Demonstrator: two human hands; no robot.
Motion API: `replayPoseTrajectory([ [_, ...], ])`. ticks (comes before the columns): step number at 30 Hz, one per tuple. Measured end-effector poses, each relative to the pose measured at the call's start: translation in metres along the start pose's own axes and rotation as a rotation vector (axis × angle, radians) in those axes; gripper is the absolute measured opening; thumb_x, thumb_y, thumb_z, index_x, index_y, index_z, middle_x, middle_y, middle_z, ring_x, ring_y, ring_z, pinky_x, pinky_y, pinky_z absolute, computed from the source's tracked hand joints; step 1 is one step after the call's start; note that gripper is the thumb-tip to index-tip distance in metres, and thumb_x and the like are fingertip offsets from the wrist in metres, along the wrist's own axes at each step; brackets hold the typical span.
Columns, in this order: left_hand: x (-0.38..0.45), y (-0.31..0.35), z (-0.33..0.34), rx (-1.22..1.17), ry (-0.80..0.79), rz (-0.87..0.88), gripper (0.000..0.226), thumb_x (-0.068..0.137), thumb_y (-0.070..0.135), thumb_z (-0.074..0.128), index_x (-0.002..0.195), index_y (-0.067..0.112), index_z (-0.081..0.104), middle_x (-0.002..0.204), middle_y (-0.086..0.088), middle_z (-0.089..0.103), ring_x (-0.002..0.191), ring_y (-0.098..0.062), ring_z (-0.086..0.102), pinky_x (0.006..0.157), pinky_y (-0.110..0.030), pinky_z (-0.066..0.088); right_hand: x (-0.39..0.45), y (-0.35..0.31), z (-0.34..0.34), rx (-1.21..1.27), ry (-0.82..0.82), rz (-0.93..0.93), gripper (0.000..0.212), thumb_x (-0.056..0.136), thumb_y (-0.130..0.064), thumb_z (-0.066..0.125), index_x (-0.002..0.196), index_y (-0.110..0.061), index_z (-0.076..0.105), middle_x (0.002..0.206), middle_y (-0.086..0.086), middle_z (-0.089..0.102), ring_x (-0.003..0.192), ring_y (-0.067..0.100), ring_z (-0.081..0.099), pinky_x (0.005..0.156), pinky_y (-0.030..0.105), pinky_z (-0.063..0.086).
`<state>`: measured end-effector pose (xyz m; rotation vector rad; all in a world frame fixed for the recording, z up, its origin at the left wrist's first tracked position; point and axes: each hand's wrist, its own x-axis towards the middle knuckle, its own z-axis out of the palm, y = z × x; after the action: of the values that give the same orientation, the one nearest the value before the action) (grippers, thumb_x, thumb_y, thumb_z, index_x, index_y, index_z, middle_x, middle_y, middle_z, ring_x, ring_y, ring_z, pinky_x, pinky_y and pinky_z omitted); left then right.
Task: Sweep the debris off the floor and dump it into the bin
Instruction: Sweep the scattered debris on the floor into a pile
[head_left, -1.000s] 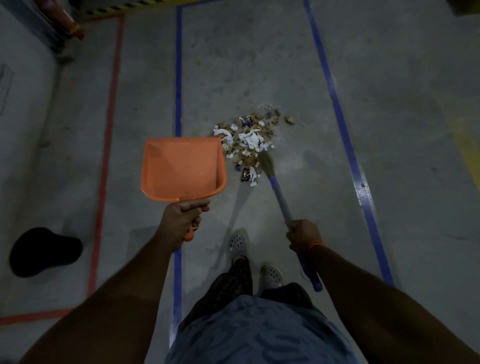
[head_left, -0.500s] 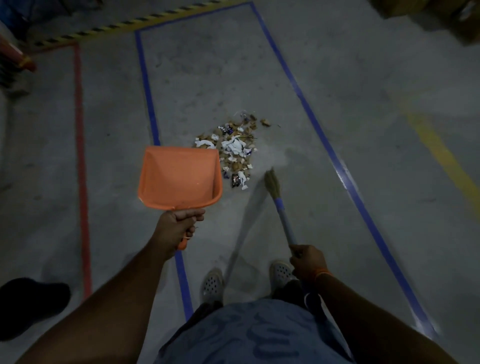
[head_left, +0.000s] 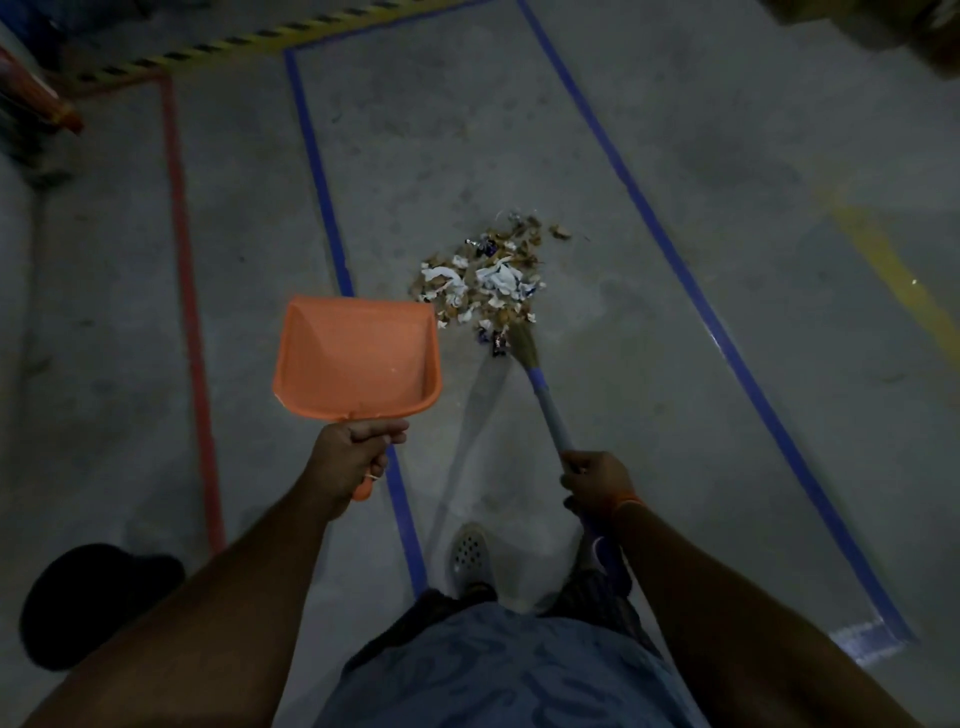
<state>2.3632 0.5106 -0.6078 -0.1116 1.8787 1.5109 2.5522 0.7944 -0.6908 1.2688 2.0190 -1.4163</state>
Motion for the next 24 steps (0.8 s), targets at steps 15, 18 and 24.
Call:
replayPoseTrajectory([
  [15,0.045,0.012,0.124,-0.09,0.02,-0.024,0.032,0.095,-0.01,0.05,0.103,0.009,0.075,0.098,-0.016,0.072,0.055,-0.011,0.05,0.048,-0.02,0.043,0.023,0.009,-0.178,-0.153,0.039,-0.18,0.041,0.086,-0.004,0.067,0.125,-0.016,0.066,0.066,0.003,0.067,0.045,0.013,0.066,0.047,0.018,0.053],
  [18,0.059,0.021,0.176,-0.109,0.101,-0.014,0.033,0.094,-0.01,0.05,0.1,0.011,0.075,0.097,-0.016,0.072,0.055,-0.011,0.05,0.048,-0.019,0.042,0.053,0.015,-0.232,-0.193,0.009,-0.259,0.041,0.085,-0.008,0.068,0.124,-0.02,0.066,0.056,-0.001,0.066,0.047,0.016,0.068,0.05,0.024,0.056],
  [24,0.087,0.044,0.291,-0.134,0.126,0.002,0.029,0.095,-0.008,0.051,0.109,0.004,0.073,0.096,-0.014,0.073,0.051,-0.008,0.051,0.048,-0.02,0.044,0.111,0.023,-0.349,-0.239,-0.001,-0.31,0.042,0.086,-0.009,0.068,0.126,-0.019,0.066,0.056,-0.005,0.062,0.043,0.013,0.066,0.043,0.023,0.051],
])
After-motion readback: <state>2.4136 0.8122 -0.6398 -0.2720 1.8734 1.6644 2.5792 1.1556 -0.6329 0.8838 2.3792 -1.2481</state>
